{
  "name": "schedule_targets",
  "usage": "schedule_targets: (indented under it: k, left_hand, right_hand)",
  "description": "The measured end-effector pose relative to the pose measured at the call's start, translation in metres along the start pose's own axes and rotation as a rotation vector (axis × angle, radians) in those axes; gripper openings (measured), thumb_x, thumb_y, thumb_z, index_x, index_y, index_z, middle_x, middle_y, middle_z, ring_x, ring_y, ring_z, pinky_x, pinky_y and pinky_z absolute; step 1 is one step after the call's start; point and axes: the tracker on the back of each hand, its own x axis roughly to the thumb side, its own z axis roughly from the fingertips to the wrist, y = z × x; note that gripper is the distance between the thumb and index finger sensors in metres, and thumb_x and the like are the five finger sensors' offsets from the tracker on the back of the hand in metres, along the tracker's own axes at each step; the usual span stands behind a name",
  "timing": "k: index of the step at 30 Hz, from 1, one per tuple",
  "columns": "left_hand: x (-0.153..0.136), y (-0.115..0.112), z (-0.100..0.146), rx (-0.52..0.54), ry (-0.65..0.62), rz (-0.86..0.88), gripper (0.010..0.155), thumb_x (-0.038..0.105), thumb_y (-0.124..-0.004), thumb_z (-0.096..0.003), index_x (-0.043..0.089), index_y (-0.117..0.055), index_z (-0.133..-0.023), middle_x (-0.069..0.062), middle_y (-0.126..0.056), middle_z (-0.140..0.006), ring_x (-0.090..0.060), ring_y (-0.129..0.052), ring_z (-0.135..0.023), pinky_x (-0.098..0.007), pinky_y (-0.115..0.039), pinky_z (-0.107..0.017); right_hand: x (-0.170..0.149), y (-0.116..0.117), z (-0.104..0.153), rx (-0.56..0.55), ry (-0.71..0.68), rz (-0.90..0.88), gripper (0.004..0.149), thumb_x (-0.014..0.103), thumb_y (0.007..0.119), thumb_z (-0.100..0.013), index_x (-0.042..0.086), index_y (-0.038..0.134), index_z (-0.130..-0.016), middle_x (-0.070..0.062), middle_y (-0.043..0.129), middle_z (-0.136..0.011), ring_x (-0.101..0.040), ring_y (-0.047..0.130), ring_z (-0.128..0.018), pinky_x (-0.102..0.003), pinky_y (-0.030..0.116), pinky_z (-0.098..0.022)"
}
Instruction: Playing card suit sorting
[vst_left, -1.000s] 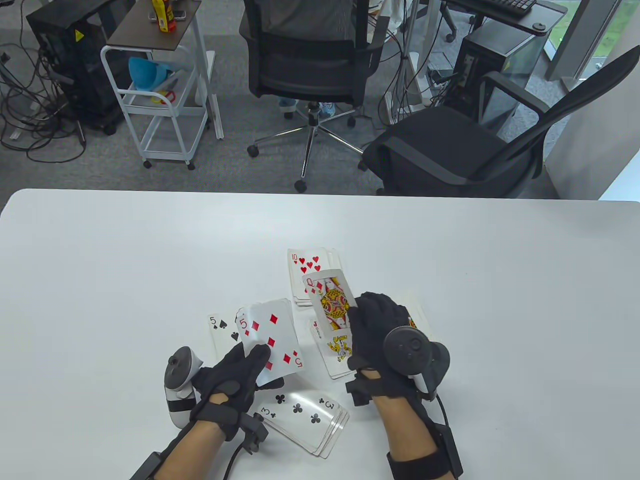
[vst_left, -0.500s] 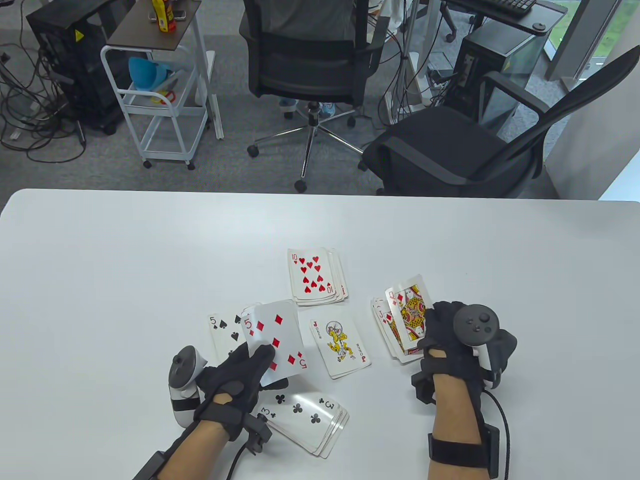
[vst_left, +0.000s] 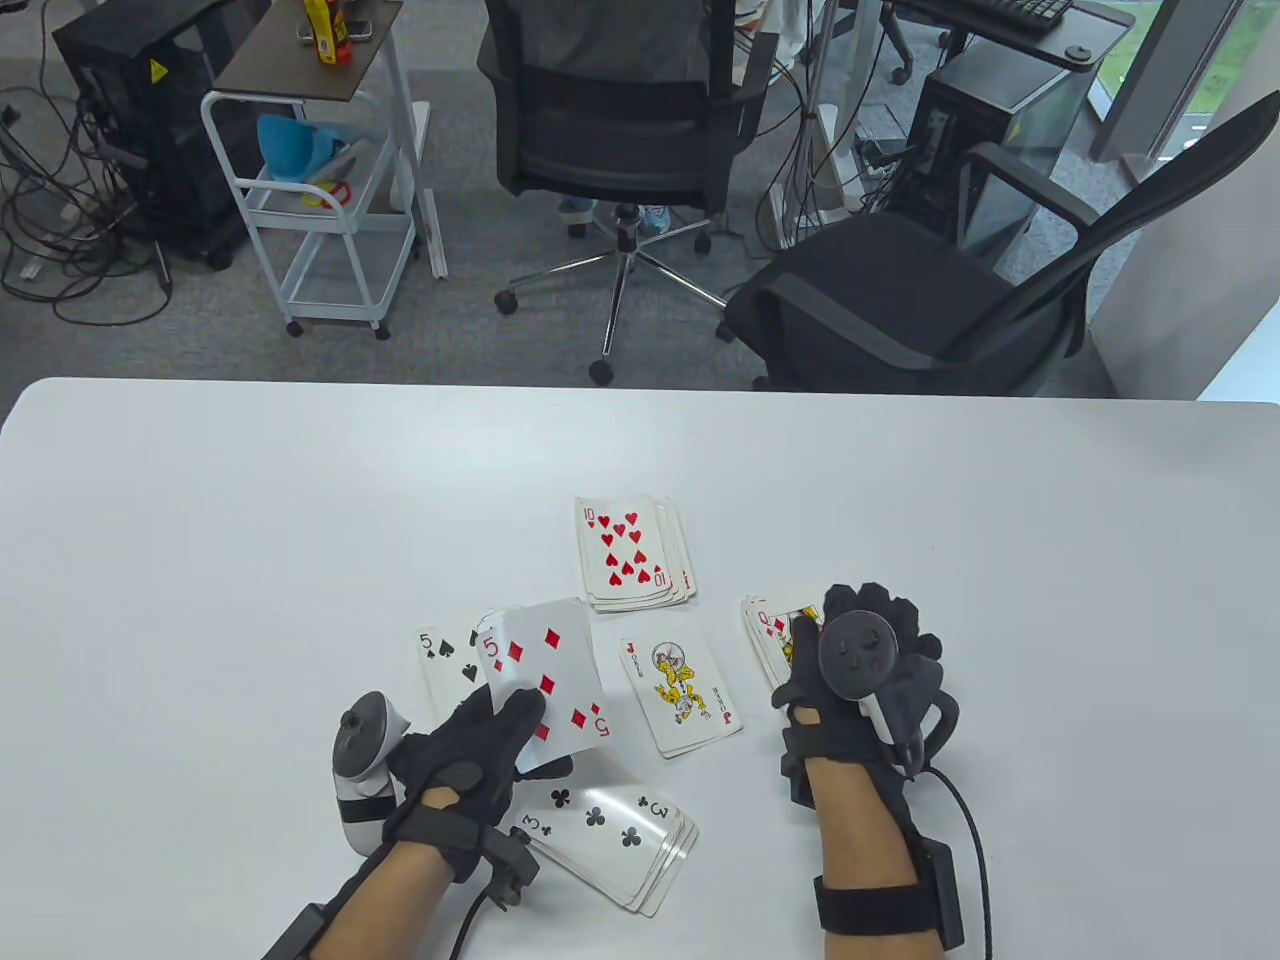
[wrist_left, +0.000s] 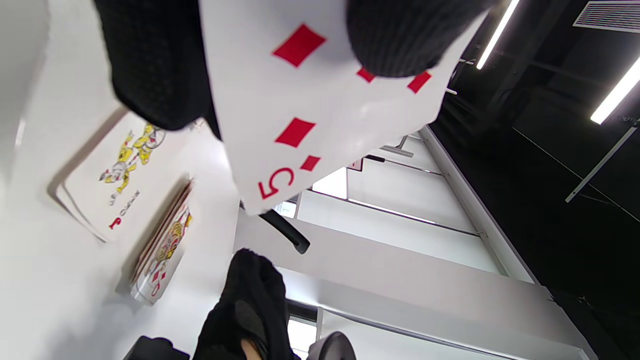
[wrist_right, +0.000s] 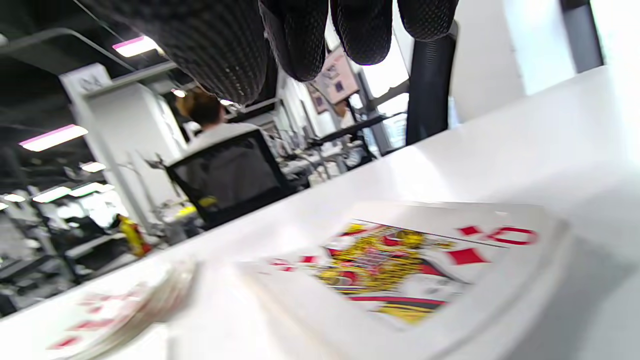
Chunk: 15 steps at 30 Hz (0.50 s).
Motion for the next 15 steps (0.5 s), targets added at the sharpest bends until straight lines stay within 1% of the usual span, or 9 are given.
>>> schedule_targets:
  k: [2,4,6,9,12,15]
  left_hand:
    - [0.000,0.000,0.000,0.002,0.000,0.000,0.049,0.045,-0.078,-0.0541,0.023,-0.073,-0.097,-0.001,-0.091,-0.091,-0.027,-0.100,-0.075,-0.039,-0.094,-0.048]
    - [0.000,0.001,0.001,0.006,-0.001,-0.003,0.049,0.045,-0.078,-0.0542,0.022,-0.073,-0.097,-0.001,-0.091,-0.091,-0.027,-0.100,-0.075,-0.039,-0.093,-0.048]
    - [0.001,0.003,0.001,0.011,-0.001,-0.003,0.049,0.044,-0.078,-0.0541,0.022,-0.073,-0.097,-0.001,-0.091,-0.090,-0.027,-0.100,-0.075,-0.039,-0.094,-0.048]
    - [0.000,0.005,0.000,0.023,0.000,-0.011,0.048,0.044,-0.078,-0.0539,0.022,-0.074,-0.097,-0.001,-0.092,-0.090,-0.027,-0.100,-0.075,-0.039,-0.094,-0.047]
    - [-0.001,0.005,0.000,0.025,0.002,-0.021,0.048,0.044,-0.079,-0.0538,0.023,-0.075,-0.096,0.000,-0.092,-0.090,-0.027,-0.101,-0.075,-0.039,-0.094,-0.047]
    - [-0.001,0.005,0.000,0.027,-0.002,-0.026,0.048,0.044,-0.079,-0.0535,0.023,-0.075,-0.096,0.000,-0.093,-0.089,-0.026,-0.101,-0.074,-0.039,-0.094,-0.047]
  right_hand:
    - [0.011,-0.001,0.006,-0.013,-0.077,-0.072,0.053,0.042,0.077,-0.057,0.013,0.064,-0.100,-0.022,0.050,-0.110,-0.052,0.039,-0.103,-0.076,0.028,-0.067]
    - [0.025,-0.002,0.014,-0.066,-0.159,-0.173,0.052,0.044,0.076,-0.056,0.013,0.068,-0.097,-0.022,0.054,-0.109,-0.052,0.042,-0.102,-0.075,0.030,-0.066]
    - [0.040,-0.004,0.023,-0.084,-0.234,-0.228,0.052,0.047,0.075,-0.056,0.013,0.070,-0.096,-0.021,0.057,-0.108,-0.052,0.044,-0.102,-0.075,0.031,-0.067]
    - [0.056,-0.004,0.034,-0.082,-0.321,-0.289,0.052,0.047,0.074,-0.056,0.013,0.071,-0.095,-0.021,0.058,-0.107,-0.051,0.045,-0.102,-0.075,0.032,-0.067]
    - [0.066,-0.001,0.041,-0.054,-0.369,-0.334,0.051,0.048,0.074,-0.056,0.013,0.071,-0.094,-0.021,0.059,-0.107,-0.051,0.046,-0.102,-0.075,0.032,-0.067]
    - [0.075,0.002,0.048,-0.036,-0.401,-0.305,0.052,0.048,0.074,-0.056,0.013,0.072,-0.094,-0.021,0.060,-0.107,-0.052,0.047,-0.101,-0.075,0.033,-0.067]
